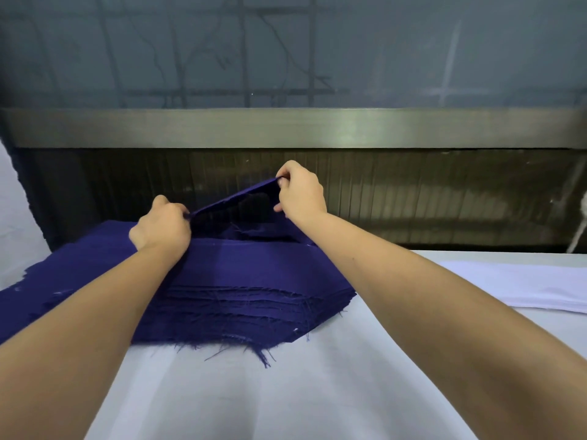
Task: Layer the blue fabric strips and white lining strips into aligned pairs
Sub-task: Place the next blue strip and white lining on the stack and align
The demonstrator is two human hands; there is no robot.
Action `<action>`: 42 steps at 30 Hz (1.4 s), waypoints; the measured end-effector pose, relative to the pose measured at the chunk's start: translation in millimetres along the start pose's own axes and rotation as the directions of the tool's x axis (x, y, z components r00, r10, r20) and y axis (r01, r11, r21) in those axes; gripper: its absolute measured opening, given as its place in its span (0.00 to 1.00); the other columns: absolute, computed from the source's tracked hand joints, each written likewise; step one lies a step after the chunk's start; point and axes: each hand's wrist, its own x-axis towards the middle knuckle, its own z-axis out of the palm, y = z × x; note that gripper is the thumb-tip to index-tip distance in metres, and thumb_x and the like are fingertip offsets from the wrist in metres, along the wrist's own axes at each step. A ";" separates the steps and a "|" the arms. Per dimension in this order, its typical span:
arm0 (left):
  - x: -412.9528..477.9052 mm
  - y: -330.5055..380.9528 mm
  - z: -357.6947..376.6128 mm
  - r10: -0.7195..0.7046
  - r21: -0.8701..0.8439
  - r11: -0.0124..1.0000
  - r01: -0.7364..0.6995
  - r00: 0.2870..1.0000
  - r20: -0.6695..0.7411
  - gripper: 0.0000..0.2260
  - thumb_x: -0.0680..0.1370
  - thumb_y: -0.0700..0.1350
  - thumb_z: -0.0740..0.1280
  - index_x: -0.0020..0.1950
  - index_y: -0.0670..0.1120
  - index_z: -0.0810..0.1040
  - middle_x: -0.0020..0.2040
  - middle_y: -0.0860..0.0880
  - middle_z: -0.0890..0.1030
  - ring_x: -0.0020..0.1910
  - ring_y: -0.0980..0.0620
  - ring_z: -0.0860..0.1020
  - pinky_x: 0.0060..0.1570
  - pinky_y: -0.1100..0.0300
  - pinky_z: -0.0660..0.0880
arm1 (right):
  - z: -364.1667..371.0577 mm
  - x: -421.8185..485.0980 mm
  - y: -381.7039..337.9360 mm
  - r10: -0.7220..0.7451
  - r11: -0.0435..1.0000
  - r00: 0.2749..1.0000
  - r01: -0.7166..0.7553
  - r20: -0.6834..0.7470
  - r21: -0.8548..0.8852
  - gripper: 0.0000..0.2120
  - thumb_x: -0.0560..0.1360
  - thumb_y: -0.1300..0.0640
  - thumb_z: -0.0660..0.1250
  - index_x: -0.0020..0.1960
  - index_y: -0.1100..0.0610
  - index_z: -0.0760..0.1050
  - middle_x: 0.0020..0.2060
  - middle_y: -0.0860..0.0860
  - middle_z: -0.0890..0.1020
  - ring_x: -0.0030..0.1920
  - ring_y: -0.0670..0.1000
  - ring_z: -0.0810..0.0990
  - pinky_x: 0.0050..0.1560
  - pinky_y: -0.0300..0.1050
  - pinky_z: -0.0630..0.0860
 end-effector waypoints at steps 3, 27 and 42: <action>3.1 -15.3 -5.1 -0.047 0.018 0.999 0.047 0.999 0.005 0.13 0.81 0.45 0.59 0.65 0.48 0.75 0.63 0.43 0.70 0.55 0.35 0.73 0.44 0.51 0.66 | -8.8 0.0 9.2 0.087 0.988 0.996 -0.082 -0.036 0.128 0.07 0.81 0.60 0.53 0.49 0.52 0.67 0.39 0.48 0.76 0.31 0.50 0.83 0.32 0.50 0.80; -116.4 35.6 2.6 0.476 -0.397 0.772 -0.497 0.865 -0.159 0.08 0.78 0.43 0.64 0.54 0.46 0.81 0.62 0.51 0.73 0.51 0.50 0.76 0.46 0.51 0.74 | -188.1 -158.4 139.4 0.190 0.979 0.978 -0.182 -0.087 0.094 0.05 0.78 0.63 0.59 0.44 0.59 0.71 0.40 0.60 0.77 0.40 0.54 0.72 0.40 0.41 0.68; -193.2 66.7 -15.8 0.698 -0.282 0.645 -0.710 0.698 -0.161 0.08 0.73 0.44 0.67 0.47 0.46 0.85 0.46 0.52 0.85 0.42 0.51 0.83 0.34 0.55 0.79 | -255.1 -191.9 162.1 0.242 0.806 0.957 -0.290 -0.159 -0.516 0.15 0.73 0.60 0.61 0.28 0.61 0.67 0.24 0.57 0.71 0.31 0.59 0.69 0.30 0.45 0.63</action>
